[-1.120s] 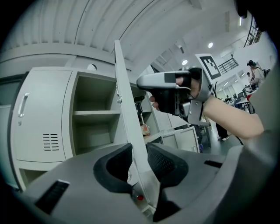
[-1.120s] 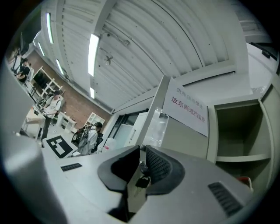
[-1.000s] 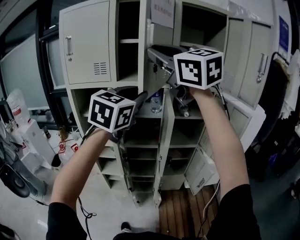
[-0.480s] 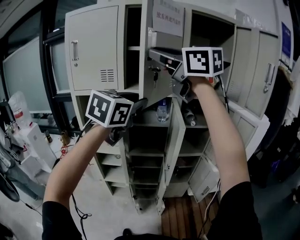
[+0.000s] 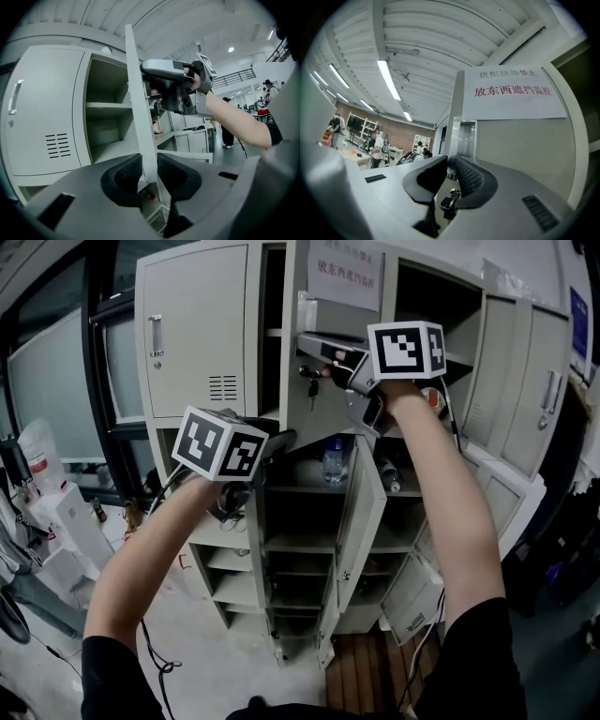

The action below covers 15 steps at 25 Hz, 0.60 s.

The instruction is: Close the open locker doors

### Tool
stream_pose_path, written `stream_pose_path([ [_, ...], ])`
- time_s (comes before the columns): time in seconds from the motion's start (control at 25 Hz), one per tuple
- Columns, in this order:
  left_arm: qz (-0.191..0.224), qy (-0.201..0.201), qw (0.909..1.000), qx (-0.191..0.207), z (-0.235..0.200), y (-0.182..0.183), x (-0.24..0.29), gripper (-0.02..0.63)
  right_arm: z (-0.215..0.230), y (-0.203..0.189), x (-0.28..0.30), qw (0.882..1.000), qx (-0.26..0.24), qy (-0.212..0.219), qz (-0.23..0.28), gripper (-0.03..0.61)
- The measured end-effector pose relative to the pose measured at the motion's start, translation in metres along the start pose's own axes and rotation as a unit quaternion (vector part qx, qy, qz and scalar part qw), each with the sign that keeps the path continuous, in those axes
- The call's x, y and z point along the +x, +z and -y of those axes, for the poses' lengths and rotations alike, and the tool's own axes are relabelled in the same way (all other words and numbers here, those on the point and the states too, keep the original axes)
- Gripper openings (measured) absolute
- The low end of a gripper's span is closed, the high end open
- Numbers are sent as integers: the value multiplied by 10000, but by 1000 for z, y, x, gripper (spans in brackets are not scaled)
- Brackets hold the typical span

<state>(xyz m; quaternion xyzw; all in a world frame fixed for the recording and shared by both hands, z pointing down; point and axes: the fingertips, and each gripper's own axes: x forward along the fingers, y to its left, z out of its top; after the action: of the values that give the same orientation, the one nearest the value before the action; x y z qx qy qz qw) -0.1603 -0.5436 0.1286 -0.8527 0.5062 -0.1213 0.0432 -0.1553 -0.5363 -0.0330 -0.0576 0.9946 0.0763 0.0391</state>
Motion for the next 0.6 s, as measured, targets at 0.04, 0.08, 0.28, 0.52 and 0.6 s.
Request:
stream_pose_path([
  [0.04,-5,-13,10000,4,-1,0,1,110,1,-1,1,10000,63,76,12,77],
  [0.08,-8,-19,10000,11,-1,-1,3,110,2,-2,1,9998,117,143,35,77],
  [0.28,2,-52,10000,7,-8,-4,4,111,5,-5,8,9997,166,181,67,77],
  [0.52,103,-127,9999,34,-26,-5,-1,112,8,-5,26,9999,-28,-82,-64,72],
  [0.6,146,-93,9998,77,-32,-5,-2,112,12,-6,30,9998,-35,-161,-61,72],
])
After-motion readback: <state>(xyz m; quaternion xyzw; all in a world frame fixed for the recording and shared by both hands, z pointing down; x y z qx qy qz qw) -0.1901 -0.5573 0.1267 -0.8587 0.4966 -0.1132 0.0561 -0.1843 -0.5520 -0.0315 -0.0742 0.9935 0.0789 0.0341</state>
